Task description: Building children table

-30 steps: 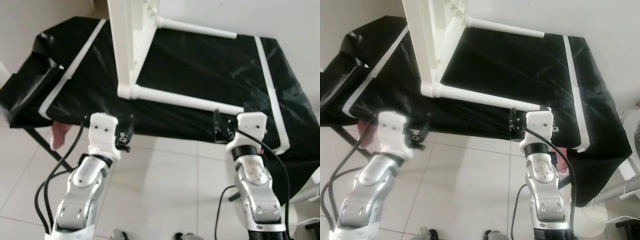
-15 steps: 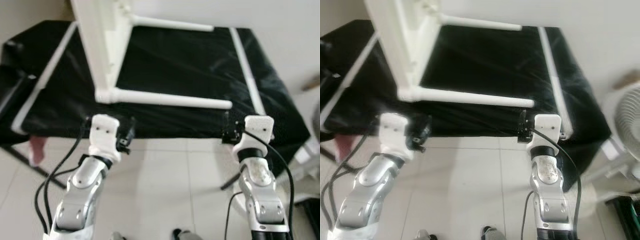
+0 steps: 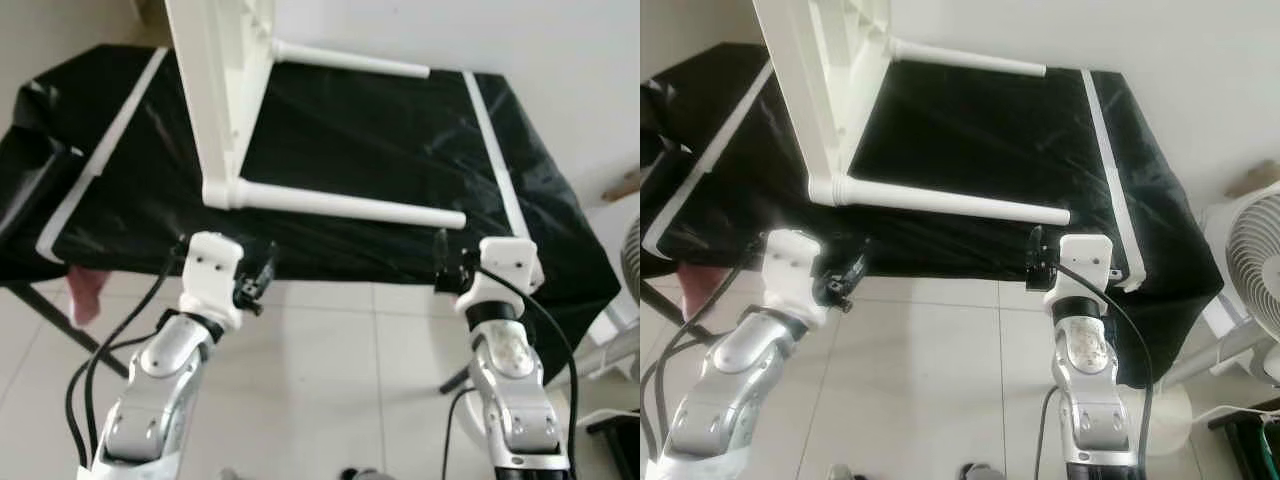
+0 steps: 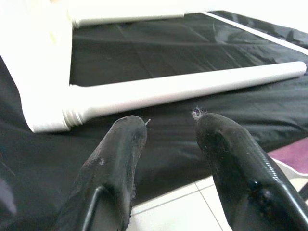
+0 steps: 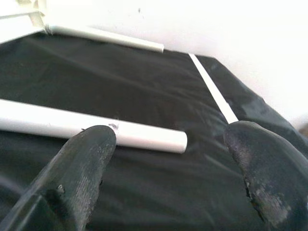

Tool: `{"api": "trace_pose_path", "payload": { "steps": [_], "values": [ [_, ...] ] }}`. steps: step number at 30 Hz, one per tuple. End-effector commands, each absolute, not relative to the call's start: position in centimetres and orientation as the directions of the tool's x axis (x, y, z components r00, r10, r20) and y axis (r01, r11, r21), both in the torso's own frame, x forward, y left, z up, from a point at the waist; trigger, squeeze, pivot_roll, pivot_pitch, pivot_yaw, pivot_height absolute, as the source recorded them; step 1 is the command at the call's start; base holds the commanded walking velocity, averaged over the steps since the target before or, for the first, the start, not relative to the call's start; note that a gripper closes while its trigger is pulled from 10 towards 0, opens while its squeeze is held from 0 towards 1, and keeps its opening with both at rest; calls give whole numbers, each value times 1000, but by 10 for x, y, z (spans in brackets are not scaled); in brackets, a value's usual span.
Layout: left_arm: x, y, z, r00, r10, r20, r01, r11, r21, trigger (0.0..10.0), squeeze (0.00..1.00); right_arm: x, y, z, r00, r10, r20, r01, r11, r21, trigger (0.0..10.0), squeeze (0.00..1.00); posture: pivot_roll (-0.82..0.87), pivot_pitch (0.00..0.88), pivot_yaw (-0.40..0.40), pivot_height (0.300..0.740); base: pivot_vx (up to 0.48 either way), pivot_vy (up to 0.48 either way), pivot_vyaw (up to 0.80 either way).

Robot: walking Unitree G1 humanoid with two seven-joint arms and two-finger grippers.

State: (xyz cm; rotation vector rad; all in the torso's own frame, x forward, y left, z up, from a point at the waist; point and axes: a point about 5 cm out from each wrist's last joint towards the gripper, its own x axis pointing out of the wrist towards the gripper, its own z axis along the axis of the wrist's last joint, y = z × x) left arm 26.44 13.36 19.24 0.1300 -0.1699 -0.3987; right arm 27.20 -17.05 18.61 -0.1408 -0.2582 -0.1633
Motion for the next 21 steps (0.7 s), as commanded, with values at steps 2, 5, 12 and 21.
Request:
{"api": "trace_pose_path", "payload": {
  "steps": [2,5,12,21],
  "values": [
    [264,136,188,914,-389,116,373,917,140,10000,0,271,-171,187,954,-119,274,160,978,-131,10000,0,-13,176,-27,740,249,0,0],
    [264,136,188,915,-386,116,370,918,140,10000,0,271,-171,187,955,-115,275,156,979,-134,10000,0,-12,178,-28,740,241,0,0],
    [263,139,189,921,-368,127,355,928,115,10000,0,272,-169,187,959,-86,271,130,980,-151,10000,0,-11,182,-30,740,309,0,0],
    [258,138,196,913,-358,194,350,934,79,10000,0,272,-168,186,961,-55,272,104,980,-169,10000,0,-13,182,-32,740,75,0,0]
  ]
}}
